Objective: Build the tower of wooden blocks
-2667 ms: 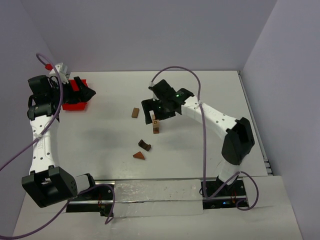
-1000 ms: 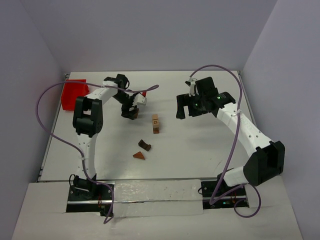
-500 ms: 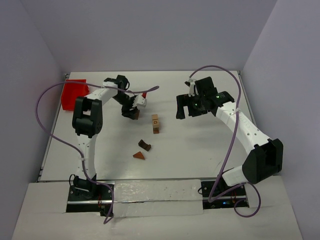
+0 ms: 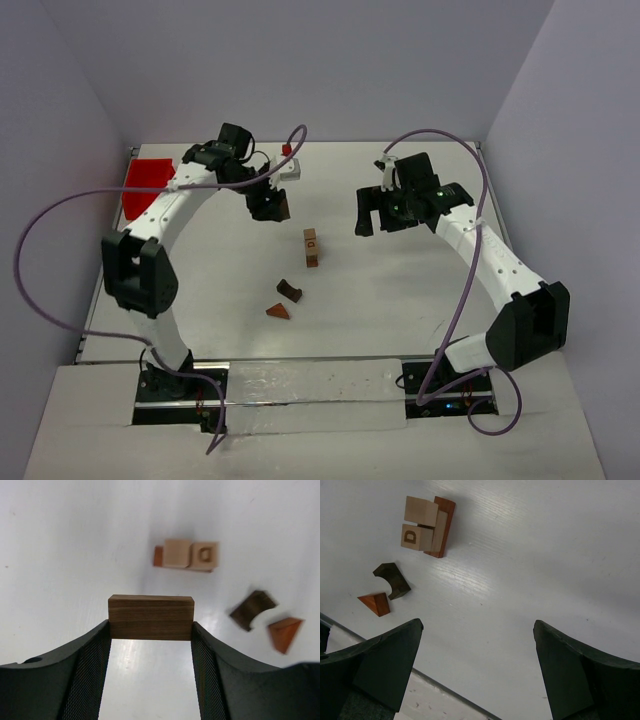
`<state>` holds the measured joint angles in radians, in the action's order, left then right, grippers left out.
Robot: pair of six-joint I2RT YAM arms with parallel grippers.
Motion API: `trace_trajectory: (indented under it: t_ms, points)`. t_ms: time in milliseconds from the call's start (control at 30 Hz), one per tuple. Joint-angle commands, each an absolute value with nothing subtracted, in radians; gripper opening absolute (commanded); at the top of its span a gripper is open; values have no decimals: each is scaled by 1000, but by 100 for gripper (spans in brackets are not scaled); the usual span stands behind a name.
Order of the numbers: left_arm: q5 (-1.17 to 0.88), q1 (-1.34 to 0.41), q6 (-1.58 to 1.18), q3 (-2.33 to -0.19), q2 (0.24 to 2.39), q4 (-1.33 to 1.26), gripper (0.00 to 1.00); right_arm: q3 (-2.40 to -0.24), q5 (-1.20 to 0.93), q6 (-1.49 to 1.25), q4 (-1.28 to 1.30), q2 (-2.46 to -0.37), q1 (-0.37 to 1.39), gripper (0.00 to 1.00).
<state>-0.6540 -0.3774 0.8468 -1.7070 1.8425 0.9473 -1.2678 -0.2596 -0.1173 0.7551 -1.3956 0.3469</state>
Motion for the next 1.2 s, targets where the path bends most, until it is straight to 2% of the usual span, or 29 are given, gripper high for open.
trace_trajectory:
  t_ms: [0,500,900,1167]
  points:
    - [-643,-463,663,-1661,1730,910,19,-1304,-270,-110,752,-1365,334,100]
    - [-520,-589,642,-1761,1910,958,28,-1323,-260,-106,763,-1369,316,100]
    - [-502,-597,752,-1679,1894,866,33,-1338,-281,-110,768,-1389,307,100]
    - [-501,-596,761,-1707,1937,868,35,-1343,-281,-114,770,-1397,305,100]
